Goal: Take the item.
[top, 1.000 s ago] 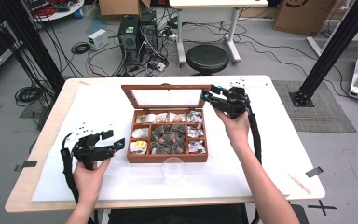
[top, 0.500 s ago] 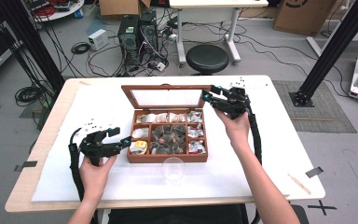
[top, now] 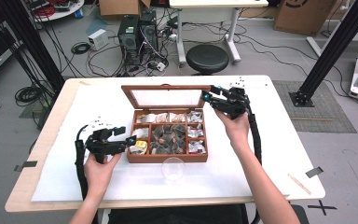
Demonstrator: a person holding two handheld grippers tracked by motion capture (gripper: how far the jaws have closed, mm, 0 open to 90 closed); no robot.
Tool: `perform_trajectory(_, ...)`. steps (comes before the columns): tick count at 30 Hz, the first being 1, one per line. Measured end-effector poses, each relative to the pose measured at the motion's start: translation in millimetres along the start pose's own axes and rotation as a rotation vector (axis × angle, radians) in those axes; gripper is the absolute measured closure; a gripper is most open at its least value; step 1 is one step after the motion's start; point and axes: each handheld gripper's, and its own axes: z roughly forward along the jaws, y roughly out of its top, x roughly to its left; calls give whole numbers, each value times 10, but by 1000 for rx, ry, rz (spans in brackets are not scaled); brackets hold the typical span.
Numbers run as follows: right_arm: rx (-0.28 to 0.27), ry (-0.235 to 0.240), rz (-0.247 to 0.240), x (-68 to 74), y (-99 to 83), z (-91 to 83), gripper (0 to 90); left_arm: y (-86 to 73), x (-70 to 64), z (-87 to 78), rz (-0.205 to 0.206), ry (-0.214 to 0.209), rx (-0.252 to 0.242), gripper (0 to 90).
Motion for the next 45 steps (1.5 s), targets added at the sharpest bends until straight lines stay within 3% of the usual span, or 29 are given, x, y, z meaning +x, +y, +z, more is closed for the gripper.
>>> perform_trajectory(8, 4, -1, -4, 8, -3, 6, 535, 111, -243, 282, 69, -82, 85, 353)
perform_trajectory(15, 5, -1, -6, 10, -7, 13, 534, 193, -383, 440, 101, -86, 136, 380)
perform_trajectory(21, 5, -2, -8, 10, -6, 12, 534, 296, -469, 570, 95, -107, 146, 405)
perform_trajectory(23, 5, -1, -11, 9, -6, 12, 534, 331, -497, 631, 97, -113, 170, 418)
perform_trajectory(33, 7, 1, -12, 9, -7, 10, 534, 429, -601, 877, 97, -110, 241, 520)
perform_trajectory(43, 8, 1, -12, 9, -7, 9, 530, 431, -626, 980, 107, -83, 297, 562)
perform_trajectory(45, 9, 1, -11, 10, -7, 7, 530, 423, -629, 996, 111, -81, 308, 603)
